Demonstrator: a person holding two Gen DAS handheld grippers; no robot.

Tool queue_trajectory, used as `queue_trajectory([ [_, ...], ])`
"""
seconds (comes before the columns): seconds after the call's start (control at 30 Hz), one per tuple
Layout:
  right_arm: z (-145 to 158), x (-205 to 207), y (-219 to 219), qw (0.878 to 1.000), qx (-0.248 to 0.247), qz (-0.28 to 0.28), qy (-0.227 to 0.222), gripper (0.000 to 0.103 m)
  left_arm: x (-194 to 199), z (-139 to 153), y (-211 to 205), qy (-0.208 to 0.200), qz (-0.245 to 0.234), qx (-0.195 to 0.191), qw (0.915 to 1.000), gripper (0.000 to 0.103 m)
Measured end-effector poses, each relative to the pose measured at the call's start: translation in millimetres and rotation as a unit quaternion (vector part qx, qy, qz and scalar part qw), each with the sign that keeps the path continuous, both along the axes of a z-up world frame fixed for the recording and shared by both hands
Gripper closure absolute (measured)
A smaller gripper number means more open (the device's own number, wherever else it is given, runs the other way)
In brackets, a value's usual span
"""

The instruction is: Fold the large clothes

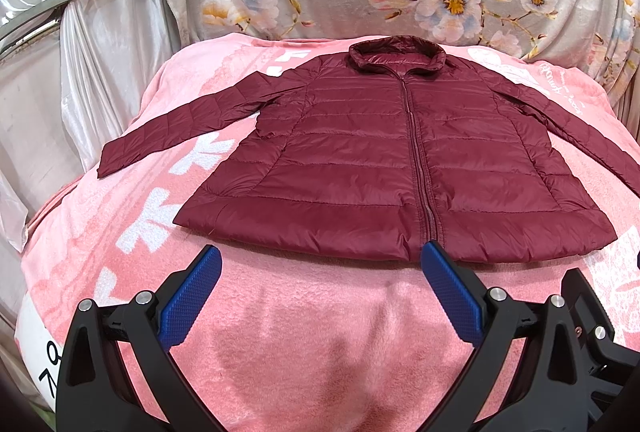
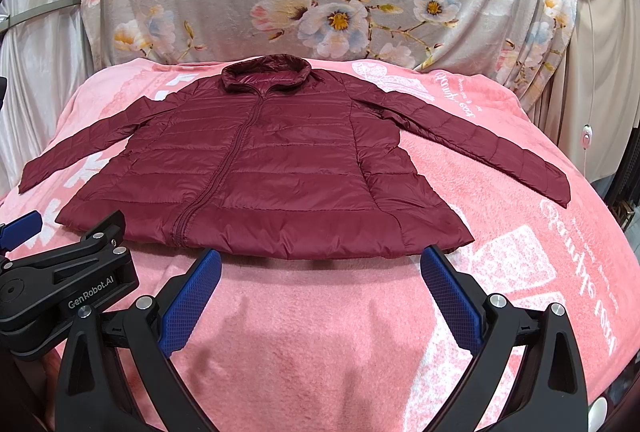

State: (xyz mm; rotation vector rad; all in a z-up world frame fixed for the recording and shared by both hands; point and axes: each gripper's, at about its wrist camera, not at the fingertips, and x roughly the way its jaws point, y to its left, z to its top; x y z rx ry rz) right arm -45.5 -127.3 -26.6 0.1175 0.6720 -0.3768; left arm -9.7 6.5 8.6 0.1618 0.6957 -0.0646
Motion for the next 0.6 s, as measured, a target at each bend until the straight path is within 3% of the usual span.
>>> queue_trajectory([
  [0.6, -0.2, 1.2, 0.3, 1.000, 0.001, 0.000, 0.000, 0.005, -1.6, 1.6, 2.4, -0.001, 0.001, 0.000, 1.0000, 0.006],
])
